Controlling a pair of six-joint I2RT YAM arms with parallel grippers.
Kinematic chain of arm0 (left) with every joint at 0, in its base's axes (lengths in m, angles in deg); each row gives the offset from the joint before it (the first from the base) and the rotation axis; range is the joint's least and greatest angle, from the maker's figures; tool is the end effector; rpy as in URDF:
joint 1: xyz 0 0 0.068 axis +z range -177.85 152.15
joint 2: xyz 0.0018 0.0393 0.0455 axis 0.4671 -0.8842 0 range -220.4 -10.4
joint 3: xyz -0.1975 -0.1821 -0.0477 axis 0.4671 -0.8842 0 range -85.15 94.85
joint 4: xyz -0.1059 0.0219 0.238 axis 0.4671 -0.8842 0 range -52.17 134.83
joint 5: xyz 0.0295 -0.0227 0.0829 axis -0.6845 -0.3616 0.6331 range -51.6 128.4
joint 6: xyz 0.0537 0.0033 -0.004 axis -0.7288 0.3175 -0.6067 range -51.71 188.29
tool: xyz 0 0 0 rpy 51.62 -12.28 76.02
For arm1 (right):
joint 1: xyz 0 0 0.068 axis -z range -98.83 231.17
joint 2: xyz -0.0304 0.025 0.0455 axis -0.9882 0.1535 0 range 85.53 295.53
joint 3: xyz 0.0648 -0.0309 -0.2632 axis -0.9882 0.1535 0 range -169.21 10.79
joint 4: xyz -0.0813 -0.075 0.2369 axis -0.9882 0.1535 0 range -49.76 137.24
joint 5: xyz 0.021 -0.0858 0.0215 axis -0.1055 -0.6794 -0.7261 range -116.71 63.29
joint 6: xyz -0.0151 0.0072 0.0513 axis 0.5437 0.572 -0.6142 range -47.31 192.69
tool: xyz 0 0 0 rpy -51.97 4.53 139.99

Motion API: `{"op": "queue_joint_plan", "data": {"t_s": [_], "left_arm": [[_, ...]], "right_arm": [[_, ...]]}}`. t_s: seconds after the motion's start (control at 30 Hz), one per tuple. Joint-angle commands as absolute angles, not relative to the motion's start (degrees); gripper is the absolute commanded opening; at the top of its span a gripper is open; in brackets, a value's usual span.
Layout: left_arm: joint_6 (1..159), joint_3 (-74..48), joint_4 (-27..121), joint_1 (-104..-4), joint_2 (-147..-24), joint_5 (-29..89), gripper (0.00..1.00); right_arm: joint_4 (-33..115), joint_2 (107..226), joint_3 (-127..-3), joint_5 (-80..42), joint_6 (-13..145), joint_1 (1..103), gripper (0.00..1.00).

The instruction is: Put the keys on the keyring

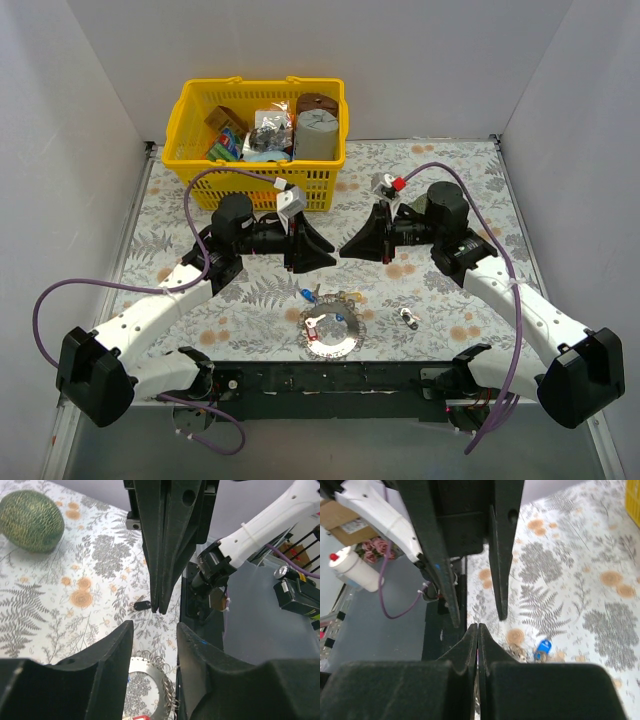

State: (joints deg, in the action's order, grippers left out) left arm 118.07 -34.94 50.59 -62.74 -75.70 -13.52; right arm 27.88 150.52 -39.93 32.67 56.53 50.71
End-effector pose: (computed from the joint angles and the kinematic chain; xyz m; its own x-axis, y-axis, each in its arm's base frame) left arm 0.1943 -0.1696 0.3320 -0.8416 0.0128 -0.5399 0.5378 0.1105 -0.8358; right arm 0.2023 0.1545 0.3474 -0.3058 -0.0153 -0.9520 -0.9521 0.0076 0.3057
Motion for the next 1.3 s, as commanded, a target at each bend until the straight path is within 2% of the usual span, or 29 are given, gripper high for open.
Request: {"op": "queue_joint_plan", "data": {"t_s": [0.0, 0.03, 0.07, 0.13, 0.17, 0.27, 0.3, 0.33, 0.47, 0.73, 0.87, 1.1, 1.27], "left_arm": [[116.8, -37.2, 46.6, -63.0, -73.9, -7.9, 0.44], [117.2, -37.8, 46.3, -63.0, -73.4, -6.5, 0.51], [118.6, -39.3, 46.2, -62.9, -73.1, -3.4, 0.57], [120.2, -41.0, 46.1, -62.9, -71.5, -0.5, 0.64], [123.0, -42.9, 46.0, -62.7, -71.0, 3.0, 0.74], [127.5, -45.5, 45.5, -61.3, -70.3, 6.0, 0.8], [130.4, -46.9, 45.2, -60.6, -70.3, 6.5, 0.91], [132.3, -47.5, 45.1, -59.7, -70.4, 7.1, 0.98], [134.6, -49.5, 40.3, -58.3, -71.0, 7.5, 0.98], [143.5, -54.0, 36.0, -57.8, -62.4, 24.3, 0.98], [145.0, -54.7, 34.0, -57.8, -59.2, 27.9, 0.98], [145.4, -55.3, 33.6, -57.7, -64.3, 21.8, 0.98], [146.1, -56.2, 35.1, -57.7, -69.1, 17.9, 0.98]], "right_arm": [[40.1, 150.2, -40.1, 24.5, 63.9, 50.1, 0.01], [43.0, 150.2, -40.1, 22.0, 65.3, 49.9, 0.01], [47.1, 150.3, -39.9, 20.2, 67.3, 49.5, 0.09], [50.4, 150.9, -39.8, 14.2, 69.0, 47.4, 0.16], [52.7, 151.3, -39.1, 12.5, 69.6, 46.6, 0.22], [53.6, 153.6, -36.6, 7.3, 69.0, 43.2, 0.29], [53.3, 154.4, -35.7, 6.3, 68.6, 41.6, 0.29], [52.7, 156.1, -34.9, 4.0, 67.8, 40.9, 0.3], [51.0, 161.0, -33.1, 0.4, 65.8, 37.8, 0.3], [49.6, 173.0, -34.3, -6.2, 63.5, 33.5, 0.3], [49.6, 177.5, -36.0, -8.1, 62.6, 33.4, 0.28], [52.8, 185.1, -41.1, -18.2, 59.3, 34.3, 0.28], [53.0, 184.9, -42.1, -18.9, 57.9, 35.6, 0.27]]}}
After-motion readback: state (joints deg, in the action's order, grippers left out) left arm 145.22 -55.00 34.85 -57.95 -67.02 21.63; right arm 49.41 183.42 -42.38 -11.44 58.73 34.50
